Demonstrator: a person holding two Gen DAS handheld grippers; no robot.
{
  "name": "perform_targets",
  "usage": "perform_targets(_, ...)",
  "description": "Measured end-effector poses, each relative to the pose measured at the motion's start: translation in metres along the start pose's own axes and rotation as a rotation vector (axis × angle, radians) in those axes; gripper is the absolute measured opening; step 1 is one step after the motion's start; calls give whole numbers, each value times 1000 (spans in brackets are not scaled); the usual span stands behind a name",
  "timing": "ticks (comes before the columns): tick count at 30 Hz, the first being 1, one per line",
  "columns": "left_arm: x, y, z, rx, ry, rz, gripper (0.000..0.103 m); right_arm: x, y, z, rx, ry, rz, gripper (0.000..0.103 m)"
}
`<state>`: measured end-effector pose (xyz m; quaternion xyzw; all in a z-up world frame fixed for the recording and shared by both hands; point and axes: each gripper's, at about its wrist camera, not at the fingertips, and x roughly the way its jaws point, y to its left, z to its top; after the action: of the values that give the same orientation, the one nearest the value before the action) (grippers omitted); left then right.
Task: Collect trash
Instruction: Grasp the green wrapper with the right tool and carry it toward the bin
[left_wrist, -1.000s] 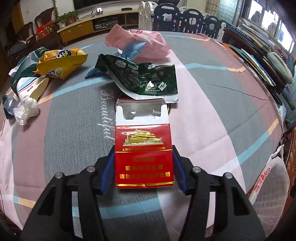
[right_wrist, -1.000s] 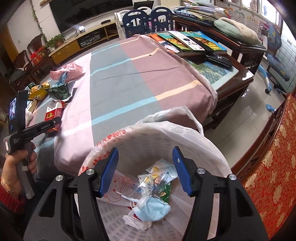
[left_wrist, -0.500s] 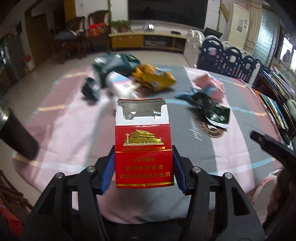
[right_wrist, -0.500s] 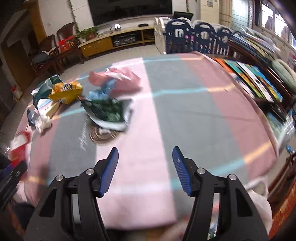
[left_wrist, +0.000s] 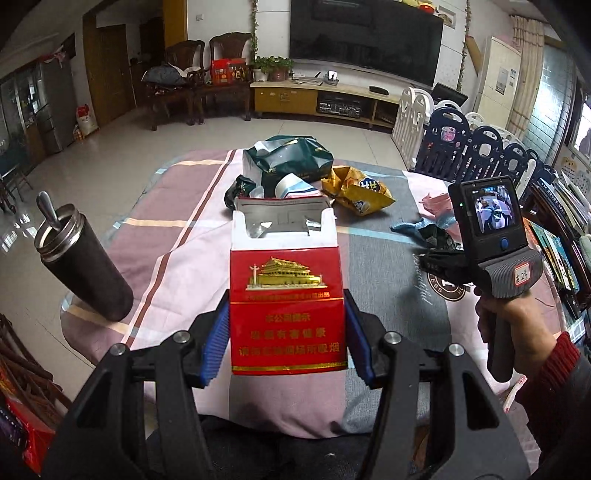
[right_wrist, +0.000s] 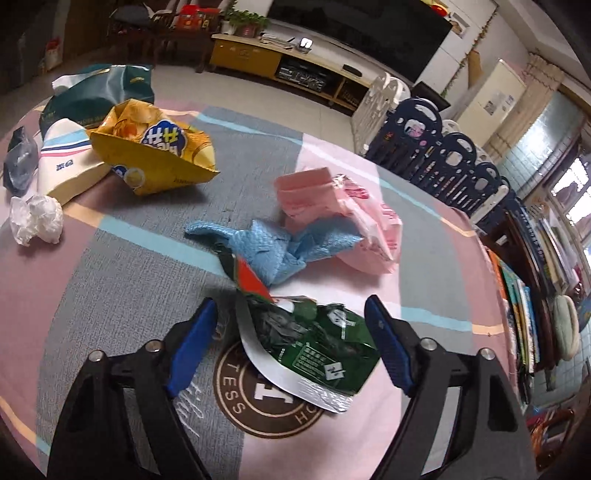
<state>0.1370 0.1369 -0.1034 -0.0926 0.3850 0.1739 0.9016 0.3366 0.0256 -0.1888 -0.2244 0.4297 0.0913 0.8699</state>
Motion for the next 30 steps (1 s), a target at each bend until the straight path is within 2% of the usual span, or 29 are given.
perform_targets(1, 0, 0, -1, -3, 3, -3, 57, 2, 0, -2, -1, 9, 4, 37)
perform_targets(4, -1, -1, -2, -8, 7, -12, 57, -6, -2, -9, 5, -10, 50, 27)
perform_targets(10, -9, -4, -6, -8, 8, -19, 57, -54, -4, -34, 36, -65, 123, 26)
perform_targets(16, -26, -11, -16, 13, 1, -28, 57, -108, -16, -76, 89, -93, 167, 26)
perform_targets(30, -65, -53, -32, 90, -30, -180, 57, -189, -76, -144, 222, -96, 91, 26)
